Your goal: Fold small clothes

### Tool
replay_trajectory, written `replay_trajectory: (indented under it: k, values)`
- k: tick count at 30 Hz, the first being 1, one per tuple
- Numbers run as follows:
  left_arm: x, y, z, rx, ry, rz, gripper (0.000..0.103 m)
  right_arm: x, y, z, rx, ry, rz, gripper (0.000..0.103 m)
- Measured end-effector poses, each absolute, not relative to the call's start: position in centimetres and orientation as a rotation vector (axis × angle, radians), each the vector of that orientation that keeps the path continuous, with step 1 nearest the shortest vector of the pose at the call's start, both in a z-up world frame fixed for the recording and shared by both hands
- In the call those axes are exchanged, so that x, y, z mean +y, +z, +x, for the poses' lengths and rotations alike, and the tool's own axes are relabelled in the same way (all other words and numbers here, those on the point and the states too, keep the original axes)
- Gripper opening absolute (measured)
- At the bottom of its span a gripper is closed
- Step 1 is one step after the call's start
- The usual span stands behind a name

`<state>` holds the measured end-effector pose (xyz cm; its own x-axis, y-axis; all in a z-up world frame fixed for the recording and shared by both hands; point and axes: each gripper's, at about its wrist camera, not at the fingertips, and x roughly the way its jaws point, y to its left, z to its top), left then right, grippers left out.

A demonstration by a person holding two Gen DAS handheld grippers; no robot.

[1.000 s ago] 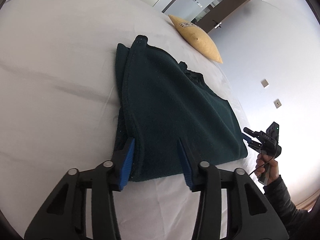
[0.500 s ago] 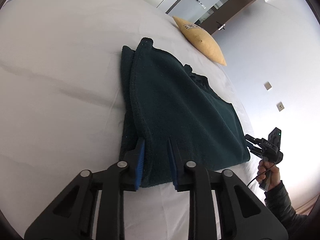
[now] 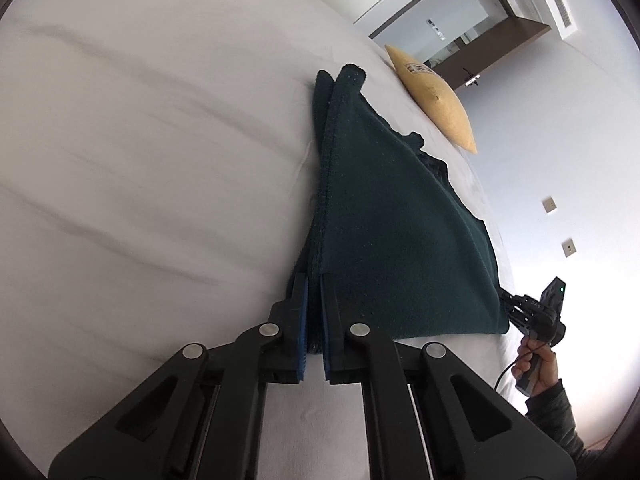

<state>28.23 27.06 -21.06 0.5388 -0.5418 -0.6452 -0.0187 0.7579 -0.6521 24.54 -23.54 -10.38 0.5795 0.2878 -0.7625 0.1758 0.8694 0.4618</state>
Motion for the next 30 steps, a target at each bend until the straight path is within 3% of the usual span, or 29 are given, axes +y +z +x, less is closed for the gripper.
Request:
replay_trajectory:
  k: [8,14,20,28,30]
  values:
    - [28.0,-20.6,28.1,0.99,-0.361,-0.689,0.007,-24.4,-10.5,23.9,0.949,0.083,0.579,0.02]
    - [29.9,-16.6,26.7,0.966,-0.207,-0.57,0.011,-25.3,-8.7,22.7,0.888,0.0,0.595,0.031]
    - [21.8,-10.8,32.5,0.885,-0.359,-0.334,0.011,-20.5,-6.0,24.8,0.837,0.2,0.62,0.031]
    - [13.3,-14.4,44.1,0.953,-0.34,-0.175,0.011,-13.2,-9.2,32.9,0.909,0.344,0.759,0.032]
    - [14.2,-16.2,45.6,0.986,-0.299,-0.191,0.011,-13.0,-10.8,34.6,0.929,0.354,0.82,0.039]
